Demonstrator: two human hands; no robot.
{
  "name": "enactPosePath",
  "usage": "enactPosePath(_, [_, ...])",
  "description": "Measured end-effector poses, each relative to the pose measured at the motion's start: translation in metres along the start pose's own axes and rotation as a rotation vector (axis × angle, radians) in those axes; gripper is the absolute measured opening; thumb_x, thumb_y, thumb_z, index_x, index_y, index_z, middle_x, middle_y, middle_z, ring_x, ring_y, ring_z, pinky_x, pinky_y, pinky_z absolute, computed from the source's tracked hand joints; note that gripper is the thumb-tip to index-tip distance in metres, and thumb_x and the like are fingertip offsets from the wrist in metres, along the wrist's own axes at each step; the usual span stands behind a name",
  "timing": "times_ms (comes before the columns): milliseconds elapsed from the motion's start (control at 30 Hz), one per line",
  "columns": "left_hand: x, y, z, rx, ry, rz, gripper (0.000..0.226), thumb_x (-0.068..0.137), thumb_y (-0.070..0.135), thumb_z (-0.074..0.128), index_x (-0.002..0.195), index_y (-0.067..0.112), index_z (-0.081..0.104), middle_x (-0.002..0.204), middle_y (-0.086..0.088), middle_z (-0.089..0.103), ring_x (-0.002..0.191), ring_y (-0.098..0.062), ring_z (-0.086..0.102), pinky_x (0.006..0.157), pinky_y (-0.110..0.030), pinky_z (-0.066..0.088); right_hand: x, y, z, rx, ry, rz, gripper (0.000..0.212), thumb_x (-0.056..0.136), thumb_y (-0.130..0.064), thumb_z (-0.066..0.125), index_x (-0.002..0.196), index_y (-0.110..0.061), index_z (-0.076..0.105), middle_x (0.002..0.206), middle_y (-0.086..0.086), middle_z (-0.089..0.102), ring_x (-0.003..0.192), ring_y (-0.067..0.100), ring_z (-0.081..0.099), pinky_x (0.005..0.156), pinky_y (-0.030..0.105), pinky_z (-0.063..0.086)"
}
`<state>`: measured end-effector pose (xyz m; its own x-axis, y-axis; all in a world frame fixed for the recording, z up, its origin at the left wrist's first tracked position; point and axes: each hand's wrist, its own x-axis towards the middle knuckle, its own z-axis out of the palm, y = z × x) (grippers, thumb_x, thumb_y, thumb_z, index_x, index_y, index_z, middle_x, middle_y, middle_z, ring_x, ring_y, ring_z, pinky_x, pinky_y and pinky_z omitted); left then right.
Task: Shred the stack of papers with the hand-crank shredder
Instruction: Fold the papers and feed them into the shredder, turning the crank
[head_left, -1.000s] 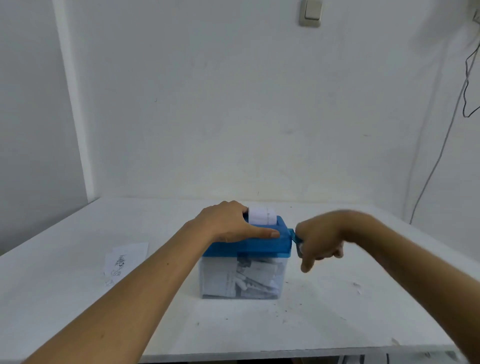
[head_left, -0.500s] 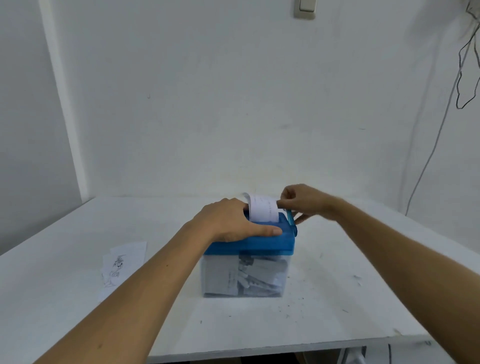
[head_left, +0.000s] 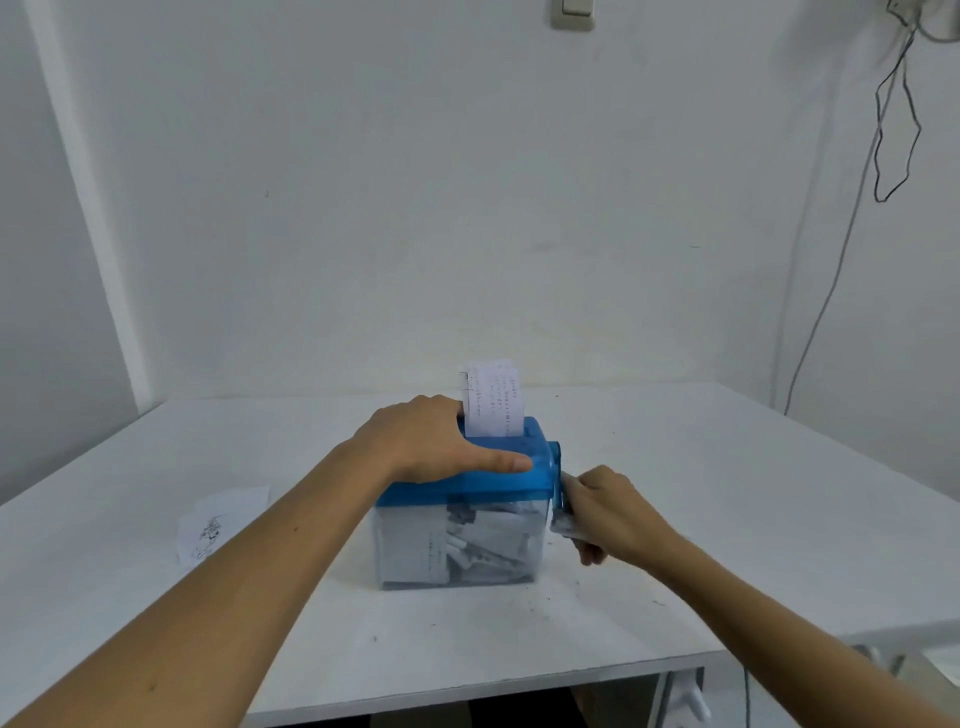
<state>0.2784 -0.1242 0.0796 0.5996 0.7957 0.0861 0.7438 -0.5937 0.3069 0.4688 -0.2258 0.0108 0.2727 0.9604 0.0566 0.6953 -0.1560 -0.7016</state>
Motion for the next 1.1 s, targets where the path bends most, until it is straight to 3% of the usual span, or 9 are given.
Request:
enactPosePath(100, [0.001,0.001,0.0,-0.011,-0.02,0.003,0.108,0.049,0.101,0.052,0.141,0.044,0.049,0.139,0.013,0.058,0.11,-0.016,0.058,0.09,-0.035,0.053,-0.025,-0.015,-0.024,0.009,-0.066,-0.076,0.039,0.104,-0.028,0.039,0.081,-0.005,0.06,0.068,0.009,0.063,0.054,0.017,0.059,0.058,0.03,0.054])
enactPosePath(233, [0.0,-0.001,-0.002,-0.036,-0.013,0.015,0.104,0.049,0.1,0.055,0.138,0.046,0.053,0.132,0.015,0.061,0.108,-0.014,0.06,0.091,-0.037,0.054,-0.027,-0.038,-0.058,-0.021,-0.097,-0.142,0.035,0.089,-0.043,0.069,0.073,-0.012,0.067,0.063,-0.003,0.055,0.06,0.009,0.053,0.057,0.021,0.051])
enactPosePath(333, [0.0,-0.002,-0.001,-0.045,-0.012,0.032,0.095,0.053,0.096,0.059,0.136,0.049,0.054,0.127,0.016,0.062,0.106,-0.013,0.06,0.093,-0.037,0.054,-0.007,-0.046,-0.073,0.023,-0.002,-0.156,0.037,0.08,-0.051,0.076,0.079,-0.014,0.075,0.063,-0.009,0.066,0.065,0.009,0.064,0.064,0.023,0.058])
enactPosePath(500, [0.003,-0.003,0.0,-0.061,-0.014,0.036,0.101,0.052,0.098,0.057,0.139,0.046,0.051,0.132,0.013,0.062,0.106,-0.015,0.06,0.091,-0.037,0.055,0.031,-0.051,-0.077,0.134,0.201,-0.265,0.038,0.077,-0.045,0.081,0.095,-0.017,0.062,0.096,0.0,0.064,0.084,0.017,0.069,0.066,0.03,0.061])
enactPosePath(633, [0.005,-0.003,0.001,-0.039,-0.016,0.043,0.109,0.05,0.099,0.055,0.145,0.044,0.045,0.14,0.01,0.058,0.11,-0.016,0.059,0.088,-0.034,0.055,0.067,-0.04,-0.051,0.12,0.362,-0.349,0.029,0.083,-0.042,0.077,0.082,-0.021,0.057,0.09,-0.004,0.064,0.077,0.017,0.065,0.072,0.04,0.059])
enactPosePath(733, [0.007,-0.004,0.002,-0.032,0.001,0.039,0.105,0.053,0.098,0.056,0.144,0.046,0.045,0.139,0.011,0.059,0.109,-0.015,0.06,0.09,-0.036,0.056,0.084,-0.027,-0.027,0.135,0.4,-0.294,0.035,0.091,-0.039,0.069,0.073,-0.015,0.051,0.076,0.002,0.062,0.064,0.014,0.053,0.065,0.034,0.053])
enactPosePath(867, [0.007,-0.004,0.002,-0.034,0.016,0.039,0.1,0.055,0.098,0.056,0.141,0.047,0.05,0.135,0.012,0.061,0.106,-0.014,0.061,0.087,-0.034,0.055,0.088,-0.01,-0.002,0.236,0.291,-0.123,0.039,0.099,-0.036,0.058,0.07,-0.013,0.047,0.069,0.004,0.056,0.059,0.015,0.049,0.056,0.026,0.047])
enactPosePath(1033, [0.005,-0.003,0.003,-0.026,0.06,-0.005,0.098,0.052,0.1,0.054,0.134,0.045,0.057,0.123,0.013,0.065,0.099,-0.013,0.061,0.076,-0.032,0.052,0.07,0.0,0.008,0.135,0.103,0.037,0.027,0.101,-0.009,0.048,0.076,-0.006,0.059,0.064,0.005,0.058,0.052,0.013,0.049,0.048,0.021,0.043])
enactPosePath(1100, [0.005,-0.002,0.004,-0.021,0.064,-0.014,0.105,0.048,0.102,0.051,0.135,0.044,0.055,0.123,0.013,0.064,0.098,-0.013,0.06,0.071,-0.031,0.049,0.053,0.007,0.015,0.153,0.077,0.082,0.032,0.101,-0.011,0.047,0.072,-0.008,0.06,0.061,0.003,0.059,0.049,0.012,0.05,0.046,0.02,0.042])
